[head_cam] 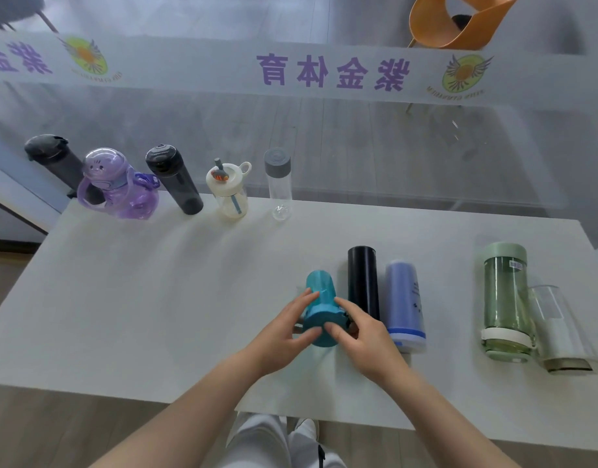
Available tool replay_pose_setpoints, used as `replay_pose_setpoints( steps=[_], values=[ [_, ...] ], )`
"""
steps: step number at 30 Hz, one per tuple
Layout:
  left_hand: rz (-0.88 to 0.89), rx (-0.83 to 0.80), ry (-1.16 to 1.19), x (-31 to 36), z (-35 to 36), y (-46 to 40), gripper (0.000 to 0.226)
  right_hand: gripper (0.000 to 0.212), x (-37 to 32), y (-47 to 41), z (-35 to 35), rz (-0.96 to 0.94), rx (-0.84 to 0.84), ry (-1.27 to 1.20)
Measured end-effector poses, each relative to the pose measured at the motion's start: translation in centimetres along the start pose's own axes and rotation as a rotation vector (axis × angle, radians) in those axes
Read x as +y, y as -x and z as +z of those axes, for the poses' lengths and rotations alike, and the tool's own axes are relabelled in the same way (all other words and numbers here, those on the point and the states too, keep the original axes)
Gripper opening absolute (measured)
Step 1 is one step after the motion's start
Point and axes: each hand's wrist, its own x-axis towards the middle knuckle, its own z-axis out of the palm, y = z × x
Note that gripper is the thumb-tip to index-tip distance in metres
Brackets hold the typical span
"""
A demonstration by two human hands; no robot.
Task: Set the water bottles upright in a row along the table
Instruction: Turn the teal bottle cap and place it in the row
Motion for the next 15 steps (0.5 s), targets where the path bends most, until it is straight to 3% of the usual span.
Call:
replay_pose_setpoints(
  steps=[4, 7, 11, 15],
  values=[
    [-0.070, 0.095, 0.078, 1.5, -0.4, -1.3, 0.048, 0.035, -1.2, -1.4, -1.0, 0.051, 0.076, -0.164],
    [-0.099, 0.128, 0.119, 2.5, -1.0, -2.4, 0.047, 0.034, -2.0, -2.1, -1.4, 0.032, 0.031, -0.199],
    [-0.123, 0.133, 0.151, 3.6, -1.7, -3.7, 0.035, 0.057, -2.3, -2.9, -1.4, 0.012, -0.001, -0.214],
    [-0.188, 0.157, 0.252, 3.9, -2.3, -4.8, 0.043, 0.078, -2.6, -4.0, -1.1, 0.010, -0.006, -0.234]
  ],
)
